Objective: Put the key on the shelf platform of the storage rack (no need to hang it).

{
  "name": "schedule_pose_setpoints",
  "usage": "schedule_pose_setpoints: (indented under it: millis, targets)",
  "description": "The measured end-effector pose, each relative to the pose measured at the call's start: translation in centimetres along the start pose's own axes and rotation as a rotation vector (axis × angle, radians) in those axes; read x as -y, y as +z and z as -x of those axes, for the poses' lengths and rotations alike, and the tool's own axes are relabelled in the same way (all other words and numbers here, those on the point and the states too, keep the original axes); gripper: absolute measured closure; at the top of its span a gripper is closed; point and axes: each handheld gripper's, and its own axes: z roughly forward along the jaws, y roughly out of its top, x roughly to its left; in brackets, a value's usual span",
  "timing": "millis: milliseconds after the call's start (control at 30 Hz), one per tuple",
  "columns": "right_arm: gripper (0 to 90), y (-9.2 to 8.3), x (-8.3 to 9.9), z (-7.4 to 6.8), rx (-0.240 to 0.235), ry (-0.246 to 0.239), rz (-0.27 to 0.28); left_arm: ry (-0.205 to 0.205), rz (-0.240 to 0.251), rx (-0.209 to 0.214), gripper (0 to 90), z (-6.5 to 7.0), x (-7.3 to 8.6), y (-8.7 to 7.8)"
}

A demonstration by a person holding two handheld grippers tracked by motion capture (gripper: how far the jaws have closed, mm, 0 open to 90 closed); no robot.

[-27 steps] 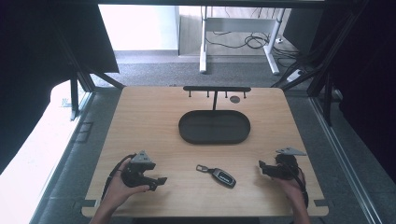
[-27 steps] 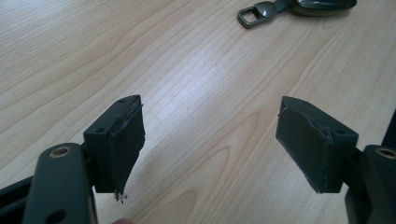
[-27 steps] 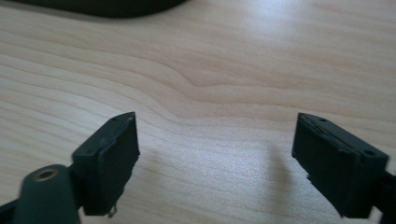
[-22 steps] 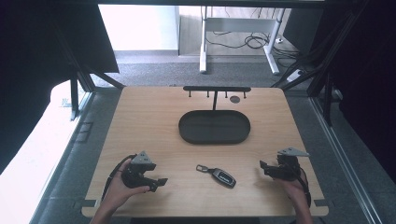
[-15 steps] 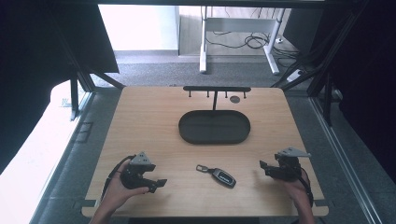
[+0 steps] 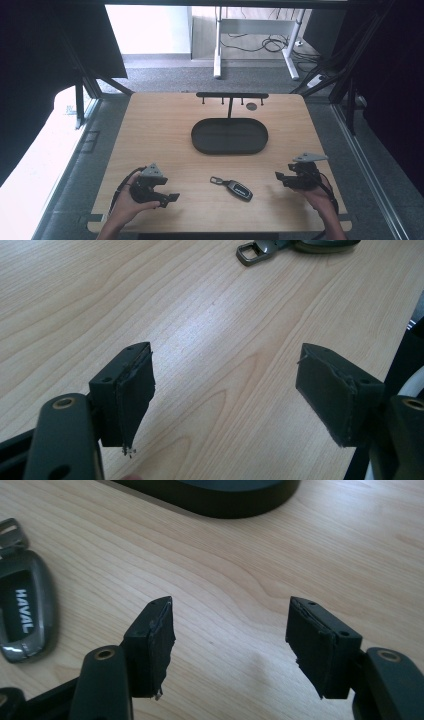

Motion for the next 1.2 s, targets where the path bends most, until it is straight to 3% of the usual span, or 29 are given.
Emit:
schedule_pose_setpoints:
  millis: [200, 433, 733, 900, 1200]
  targets:
    - [37.7, 0.1, -2.0, -1.3, -0.038, -0.068, -0.047, -0.01, 0.01, -0.002, 23.9, -0.3, 0.1, -0.2]
    - [37.3, 0.2, -4.9, -3.9, -0.094, -0.163, -0.113, -0.009, 0.004, 0.003, 23.9, -0.3, 0.2, -0.1]
    - [37.8, 1.2, -6.3, -6.4, -0.143, -0.231, -0.168, -0.005, 0.006, 0.01, 24.0, -0.2, 0.3, -0.1]
    - [37.8, 2.3, -6.7, -8.6, -0.167, -0.279, -0.216, -0.002, 0.003, 0.018, 24.0, -0.1, 0.3, 0.1]
    - [37.6, 3.4, -7.3, -10.5, -0.182, -0.328, -0.263, -0.002, 0.012, 0.017, 24.2, -0.1, 0.3, -0.2]
